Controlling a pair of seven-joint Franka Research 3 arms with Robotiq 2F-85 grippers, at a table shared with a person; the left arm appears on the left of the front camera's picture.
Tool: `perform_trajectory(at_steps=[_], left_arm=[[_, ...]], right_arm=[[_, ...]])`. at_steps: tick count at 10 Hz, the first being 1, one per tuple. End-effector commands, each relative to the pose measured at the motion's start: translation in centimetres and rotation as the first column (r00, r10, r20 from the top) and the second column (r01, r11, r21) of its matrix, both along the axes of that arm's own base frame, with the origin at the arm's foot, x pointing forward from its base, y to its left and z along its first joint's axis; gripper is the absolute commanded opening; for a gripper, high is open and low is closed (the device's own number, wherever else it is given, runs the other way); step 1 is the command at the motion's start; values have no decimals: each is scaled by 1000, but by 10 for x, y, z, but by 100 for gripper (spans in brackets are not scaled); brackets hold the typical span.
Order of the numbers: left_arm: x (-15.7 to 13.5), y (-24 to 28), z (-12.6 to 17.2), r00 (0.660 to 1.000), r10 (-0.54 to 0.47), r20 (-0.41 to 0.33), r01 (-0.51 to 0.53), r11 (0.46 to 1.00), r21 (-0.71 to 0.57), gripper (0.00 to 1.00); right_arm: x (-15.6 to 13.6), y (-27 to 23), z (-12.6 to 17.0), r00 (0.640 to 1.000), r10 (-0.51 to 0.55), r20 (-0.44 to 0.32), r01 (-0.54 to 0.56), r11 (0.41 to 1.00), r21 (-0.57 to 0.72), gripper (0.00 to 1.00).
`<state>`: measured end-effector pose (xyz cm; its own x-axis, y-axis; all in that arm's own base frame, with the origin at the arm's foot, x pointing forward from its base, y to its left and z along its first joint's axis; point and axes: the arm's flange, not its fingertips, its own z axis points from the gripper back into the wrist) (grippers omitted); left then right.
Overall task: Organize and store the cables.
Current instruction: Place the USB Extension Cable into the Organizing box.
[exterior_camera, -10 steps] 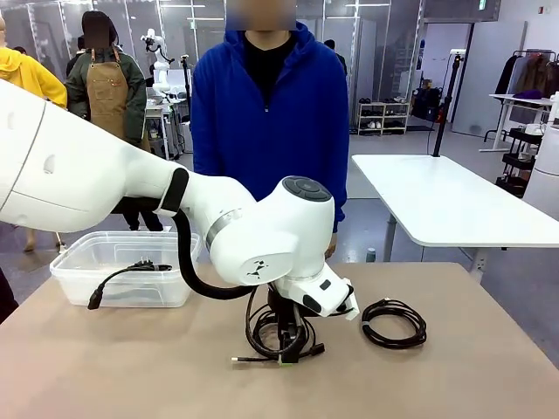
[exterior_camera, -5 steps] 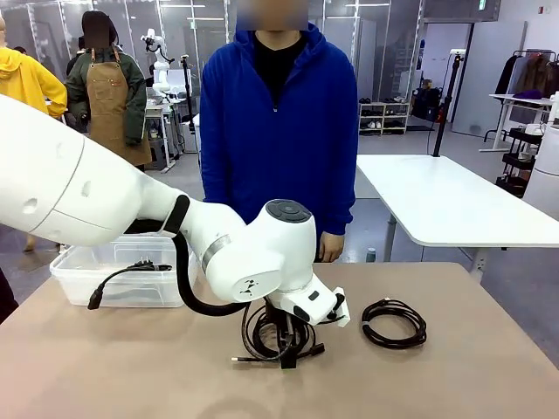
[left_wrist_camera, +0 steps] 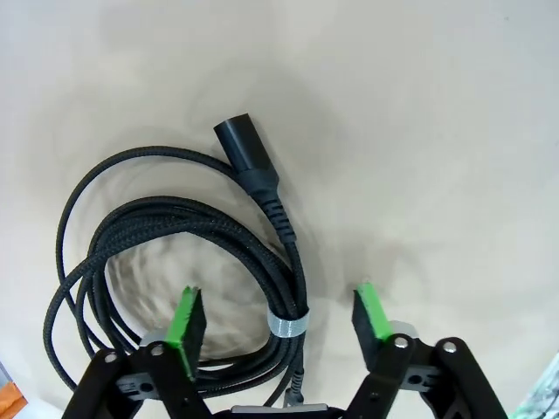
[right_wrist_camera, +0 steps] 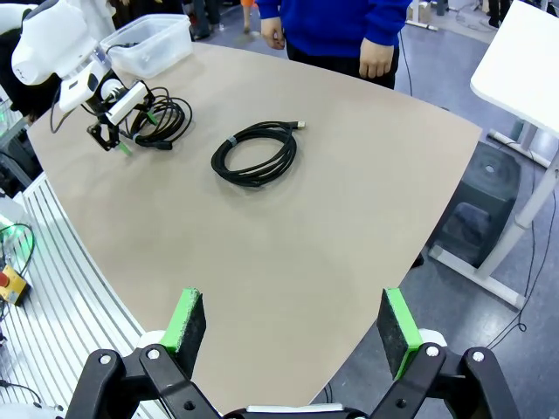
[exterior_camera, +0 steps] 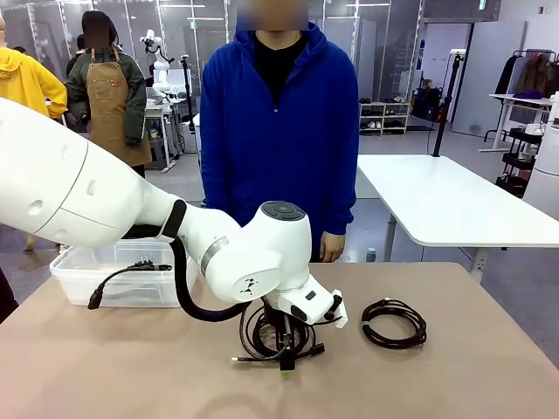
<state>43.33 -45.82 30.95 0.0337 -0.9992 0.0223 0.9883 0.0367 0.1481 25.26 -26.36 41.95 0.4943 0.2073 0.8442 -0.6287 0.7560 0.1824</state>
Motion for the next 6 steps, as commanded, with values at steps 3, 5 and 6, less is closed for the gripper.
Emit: perform_trajectory(at_steps=[3, 5, 6], left_arm=[[-1, 1, 6, 997, -11, -75, 11, 1000, -4, 0], [-1, 1, 7, 997, -8, -83, 7, 1000, -13, 5], [-1, 1, 7, 996, -8, -86, 8, 1000, -8, 0]], right_arm=[[1, -2, 0, 1000, 6, 22, -6, 1000, -1, 100], [1, -2, 0, 1000, 6, 22, -6, 1000, -1, 100], [1, -2, 0, 1000, 6, 22, -6, 1000, -1, 100]])
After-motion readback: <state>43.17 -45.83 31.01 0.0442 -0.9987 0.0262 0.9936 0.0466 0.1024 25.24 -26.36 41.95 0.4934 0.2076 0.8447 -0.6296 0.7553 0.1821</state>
